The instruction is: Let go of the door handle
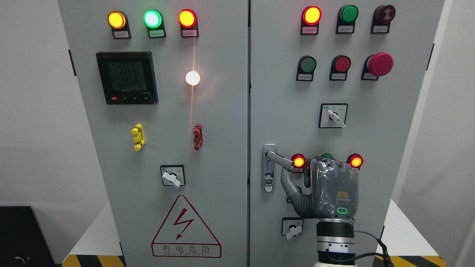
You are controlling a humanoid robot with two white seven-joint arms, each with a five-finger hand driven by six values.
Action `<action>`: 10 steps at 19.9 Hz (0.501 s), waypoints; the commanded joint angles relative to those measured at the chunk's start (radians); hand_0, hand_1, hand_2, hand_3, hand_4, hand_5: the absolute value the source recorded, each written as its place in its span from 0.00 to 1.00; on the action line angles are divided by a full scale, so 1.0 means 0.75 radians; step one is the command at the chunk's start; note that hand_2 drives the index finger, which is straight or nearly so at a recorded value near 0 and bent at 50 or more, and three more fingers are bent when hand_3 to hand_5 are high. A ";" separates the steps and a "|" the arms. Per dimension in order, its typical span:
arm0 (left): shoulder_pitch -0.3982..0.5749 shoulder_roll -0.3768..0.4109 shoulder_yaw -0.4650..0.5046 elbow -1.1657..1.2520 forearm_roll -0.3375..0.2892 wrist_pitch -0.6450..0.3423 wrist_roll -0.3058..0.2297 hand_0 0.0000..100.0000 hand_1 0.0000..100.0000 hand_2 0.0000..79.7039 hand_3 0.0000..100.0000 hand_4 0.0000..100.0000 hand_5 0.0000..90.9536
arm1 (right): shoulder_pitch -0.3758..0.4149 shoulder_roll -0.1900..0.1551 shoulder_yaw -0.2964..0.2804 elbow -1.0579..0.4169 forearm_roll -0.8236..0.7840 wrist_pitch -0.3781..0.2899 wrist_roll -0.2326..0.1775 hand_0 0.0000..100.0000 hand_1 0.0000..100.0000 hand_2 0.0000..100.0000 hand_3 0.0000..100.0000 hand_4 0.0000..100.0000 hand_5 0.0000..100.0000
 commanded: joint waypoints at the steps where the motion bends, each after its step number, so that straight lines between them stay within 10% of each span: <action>1: 0.000 0.000 0.000 0.000 0.000 -0.001 -0.001 0.12 0.56 0.00 0.00 0.00 0.00 | -0.002 0.000 -0.002 0.000 -0.001 -0.001 -0.001 0.45 0.42 1.00 1.00 0.95 1.00; 10: 0.000 0.000 0.000 0.000 0.000 -0.001 -0.001 0.12 0.56 0.00 0.00 0.00 0.00 | -0.006 0.000 -0.012 -0.002 -0.001 -0.001 -0.003 0.45 0.42 1.00 1.00 0.95 1.00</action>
